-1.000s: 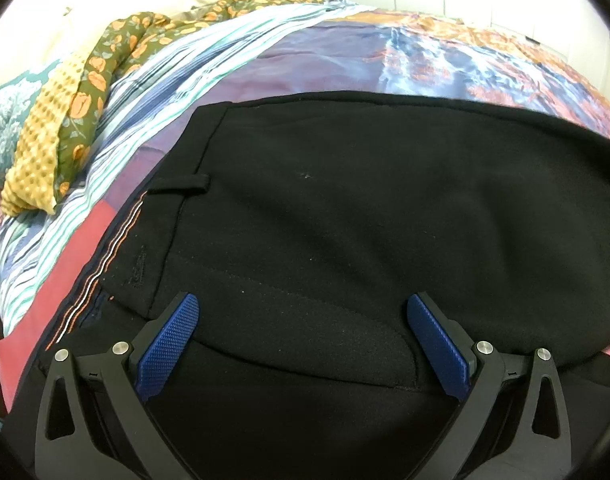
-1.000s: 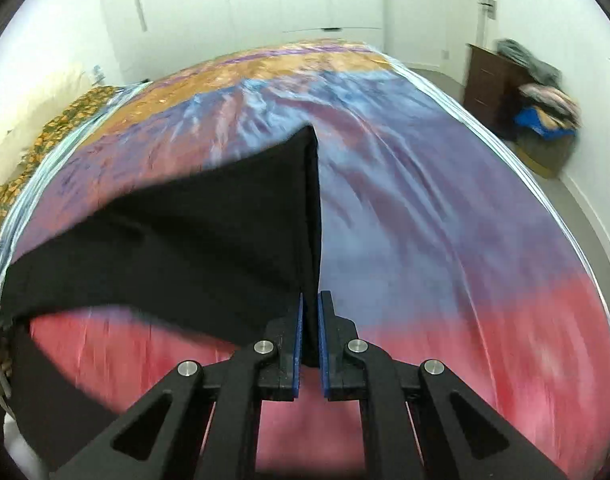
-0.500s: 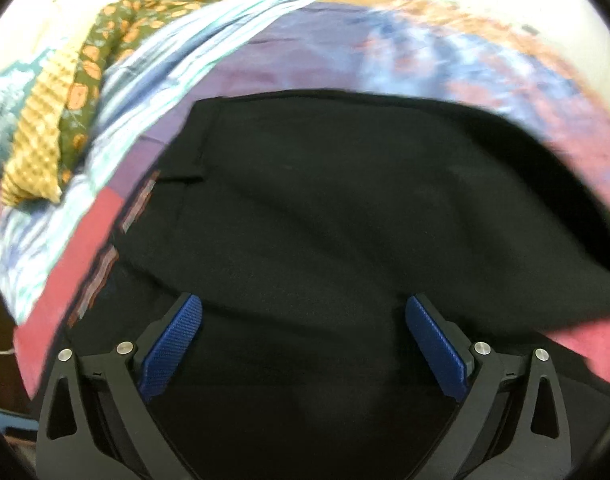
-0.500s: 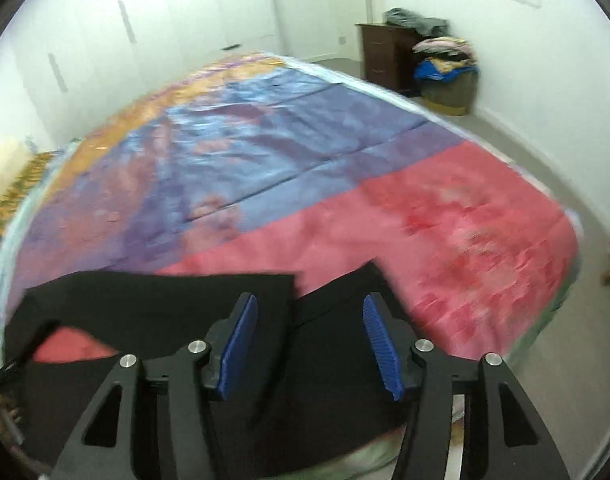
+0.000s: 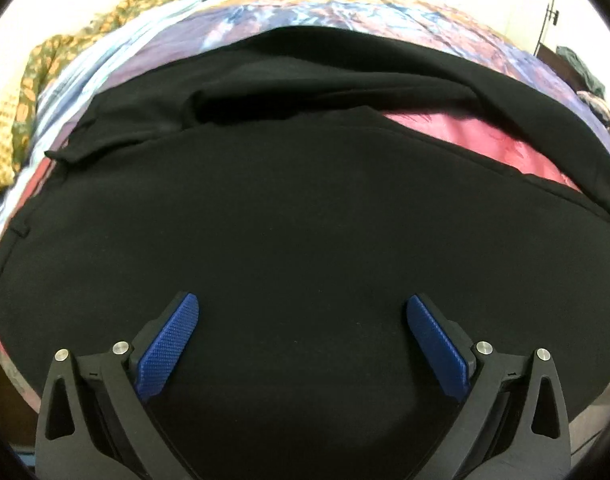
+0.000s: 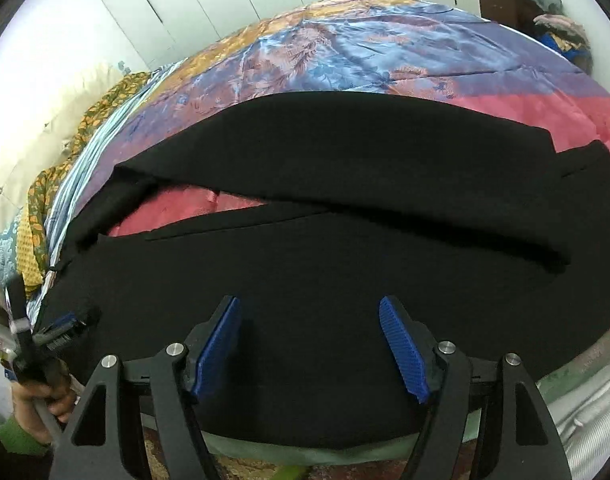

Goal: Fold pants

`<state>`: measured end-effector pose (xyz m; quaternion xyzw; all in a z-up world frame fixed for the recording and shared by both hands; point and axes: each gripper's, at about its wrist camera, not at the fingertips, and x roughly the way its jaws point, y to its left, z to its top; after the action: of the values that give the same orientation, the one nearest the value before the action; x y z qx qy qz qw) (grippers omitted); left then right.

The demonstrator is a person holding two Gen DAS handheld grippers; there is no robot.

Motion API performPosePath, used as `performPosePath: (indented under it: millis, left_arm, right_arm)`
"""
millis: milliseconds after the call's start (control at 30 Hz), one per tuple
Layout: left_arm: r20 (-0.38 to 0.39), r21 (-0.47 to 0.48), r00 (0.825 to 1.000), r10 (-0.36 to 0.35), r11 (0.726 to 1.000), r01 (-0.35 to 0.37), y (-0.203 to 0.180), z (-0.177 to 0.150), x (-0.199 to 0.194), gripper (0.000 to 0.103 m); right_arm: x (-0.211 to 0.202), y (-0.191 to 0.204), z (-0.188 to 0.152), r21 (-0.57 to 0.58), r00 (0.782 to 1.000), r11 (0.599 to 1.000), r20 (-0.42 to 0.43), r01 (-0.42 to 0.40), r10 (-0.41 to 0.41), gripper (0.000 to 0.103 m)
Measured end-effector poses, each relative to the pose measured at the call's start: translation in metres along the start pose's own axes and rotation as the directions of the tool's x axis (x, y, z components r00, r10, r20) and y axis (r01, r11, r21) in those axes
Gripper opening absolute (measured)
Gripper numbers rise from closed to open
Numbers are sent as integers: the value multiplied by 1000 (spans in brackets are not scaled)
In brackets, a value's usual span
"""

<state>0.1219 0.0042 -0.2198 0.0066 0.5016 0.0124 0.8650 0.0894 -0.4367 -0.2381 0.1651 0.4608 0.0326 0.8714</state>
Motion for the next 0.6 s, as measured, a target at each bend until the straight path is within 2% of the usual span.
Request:
performPosePath:
  millis: [100, 233, 367, 600]
  left_arm:
    - [-24, -9, 999, -25, 1000, 25, 2, 5, 5, 102]
    - [-14, 1, 1000, -25, 1000, 25, 0, 6, 7, 102]
    - [-20, 1, 999, -25, 1000, 25, 1, 1, 4, 102]
    - [-16, 5, 1000, -19, 1000, 19, 2, -4, 2, 102]
  right_arm:
    - [1, 1, -6, -5, 1000, 1000, 5, -1, 1, 74]
    - [1, 16, -12, -62, 1000, 998, 7, 29, -28, 85]
    - [5, 21, -13, -106, 998, 993, 9, 56, -55, 89]
    - [8, 23, -16, -121, 999, 992, 11, 47, -46, 95]
